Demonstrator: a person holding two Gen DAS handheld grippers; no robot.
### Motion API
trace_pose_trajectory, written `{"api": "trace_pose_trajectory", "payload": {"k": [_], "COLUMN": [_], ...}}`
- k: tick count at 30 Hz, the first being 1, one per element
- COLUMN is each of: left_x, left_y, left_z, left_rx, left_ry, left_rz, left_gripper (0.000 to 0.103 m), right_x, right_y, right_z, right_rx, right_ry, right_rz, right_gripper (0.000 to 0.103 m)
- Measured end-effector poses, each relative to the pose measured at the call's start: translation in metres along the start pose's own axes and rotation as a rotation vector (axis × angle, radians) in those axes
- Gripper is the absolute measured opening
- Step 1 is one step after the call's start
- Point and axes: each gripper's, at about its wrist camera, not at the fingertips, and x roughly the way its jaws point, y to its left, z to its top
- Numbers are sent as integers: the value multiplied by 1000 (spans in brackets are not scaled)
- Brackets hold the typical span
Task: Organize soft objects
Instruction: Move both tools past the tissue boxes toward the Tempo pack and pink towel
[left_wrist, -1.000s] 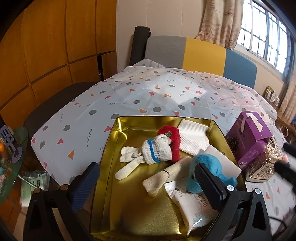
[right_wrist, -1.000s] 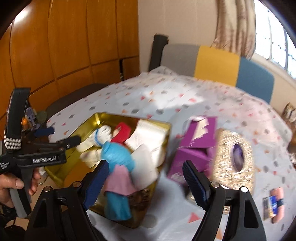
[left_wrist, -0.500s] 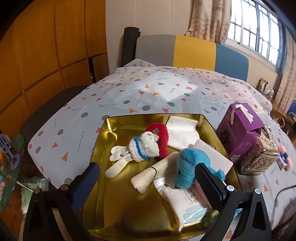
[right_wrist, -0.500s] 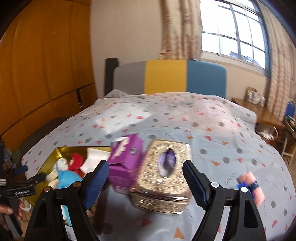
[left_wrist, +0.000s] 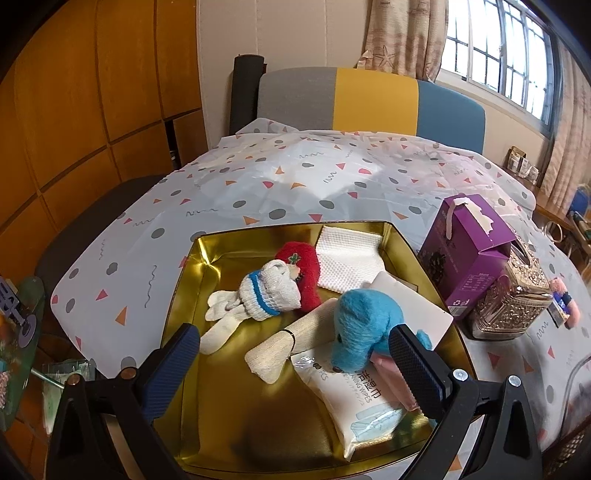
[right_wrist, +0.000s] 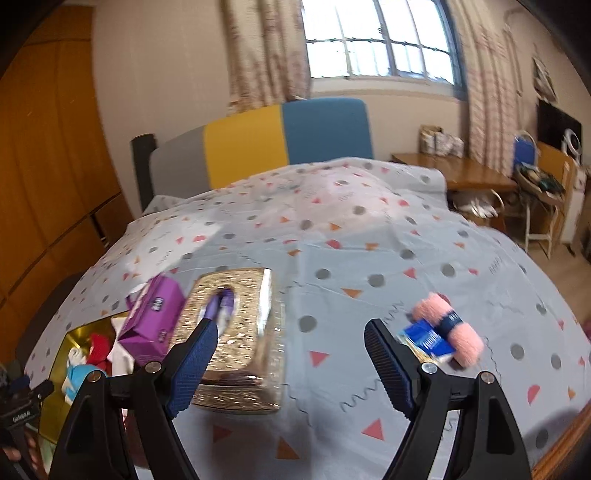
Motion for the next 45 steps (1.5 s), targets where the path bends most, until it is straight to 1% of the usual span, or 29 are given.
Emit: {"api": "trace_pose_trajectory", "payload": {"k": [4, 11, 17, 23, 26, 29, 34, 40, 45], "left_x": [-1, -1, 4, 7, 7, 3, -10, -22, -25], "left_y": [-3, -7, -7, -4, -5, -10, -30, -67, -106], "left_z": [0, 1, -1, -1, 0, 3, 8, 10, 4], "left_rx": [14, 27, 25, 6, 8, 22, 78, 183, 288], "left_ry": [-8, -9, 0, 4, 6, -3, -29, -36, -13], "left_rz": [-1, -8, -16, -18, -23, -40, -74, -169, -245], "left_gripper": [103, 103, 103, 103, 103, 103, 103, 103, 103], "right_x": [-2, -6, -13, -29, -31, -26, -14, 1, 14], "right_y": [-19, -66, -118, -174, -192, -207, -212, -202, -198], "right_z": [0, 8, 7, -8, -15, -25, -36, -35, -34], "right_rx": [50, 175, 365, 573, 629, 680, 716, 682, 656], "right_ry": [1, 1, -9, -25, -6, 38, 95, 140, 190], "right_rz": [-30, -100, -141, -207, -224, -235, -211, -192, -184], "right_gripper": [83, 83, 83, 83, 83, 83, 83, 83, 83]}}
